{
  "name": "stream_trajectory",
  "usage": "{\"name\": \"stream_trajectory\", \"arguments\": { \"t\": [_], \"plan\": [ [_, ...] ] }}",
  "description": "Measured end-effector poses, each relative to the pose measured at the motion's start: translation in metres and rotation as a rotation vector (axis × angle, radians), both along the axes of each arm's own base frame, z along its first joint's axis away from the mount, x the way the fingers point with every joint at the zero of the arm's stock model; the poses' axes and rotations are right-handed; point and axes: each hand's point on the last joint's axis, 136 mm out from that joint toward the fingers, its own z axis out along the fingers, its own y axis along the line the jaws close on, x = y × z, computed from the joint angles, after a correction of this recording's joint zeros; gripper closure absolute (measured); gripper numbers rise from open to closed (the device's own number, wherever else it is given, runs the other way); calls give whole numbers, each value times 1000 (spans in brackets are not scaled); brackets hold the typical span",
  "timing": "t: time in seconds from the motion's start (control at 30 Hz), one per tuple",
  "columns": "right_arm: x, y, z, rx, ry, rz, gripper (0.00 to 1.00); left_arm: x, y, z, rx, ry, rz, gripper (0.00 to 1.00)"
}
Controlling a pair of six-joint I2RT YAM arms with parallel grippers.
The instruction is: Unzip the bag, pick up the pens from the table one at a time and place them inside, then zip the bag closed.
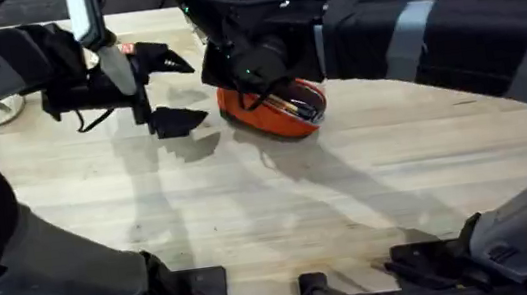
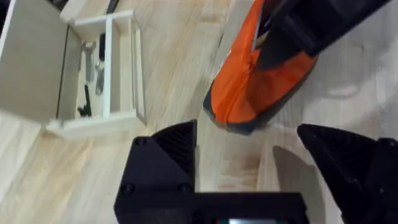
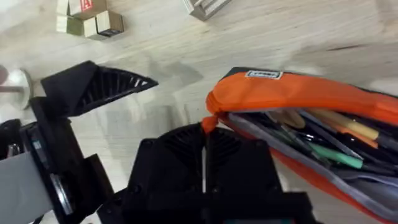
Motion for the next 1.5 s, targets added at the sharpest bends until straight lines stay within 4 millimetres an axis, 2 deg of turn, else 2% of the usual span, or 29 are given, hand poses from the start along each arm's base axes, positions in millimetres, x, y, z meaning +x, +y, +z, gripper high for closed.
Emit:
{"name": "stream_trajectory", "arguments": {
  "t": [0.37, 0.67, 0.87, 0.9, 0.93, 0.97, 1.0, 1.17, 1.2, 1.27, 1.33, 1.5],
  "plan": [
    [-5, 5, -2, 19, 26, 26, 971, 7, -34, 0, 19, -65, -93, 7],
    [-6, 4, -2, 17, 31, 28, 971, 6, -45, -23, 3, 21, -111, 7],
    [-6, 4, -3, 17, 32, 28, 971, 6, -51, -32, -11, 44, -124, 20],
    [-6, 4, -3, 16, 32, 28, 971, 7, -52, -32, -12, 41, -125, 60],
    [-7, 4, -3, 15, 35, 29, 971, 8, -53, -30, -21, 33, -127, 383],
    [-7, 4, -3, 14, 37, 29, 971, 8, -54, -30, -23, 30, -128, 499],
    [-7, 4, -3, 13, 38, 30, 971, 9, -54, -30, -24, 27, -128, 552],
    [-9, 3, -5, 4, 46, 36, 971, 9, -54, -29, -29, 28, -128, 600],
    [-9, 3, -5, 1, 45, 39, 971, 9, -54, -29, -30, 30, -128, 662],
    [-9, 3, -5, -7, 40, 51, 971, 9, -54, -29, -28, 29, -128, 852],
    [-9, 1, -6, -20, 36, 63, 971, 8, -54, -29, -28, 33, -128, 941],
    [-7, -16, -13, -72, 65, 70, 971, 8, -54, -29, -28, 37, -128, 956]
  ]
}}
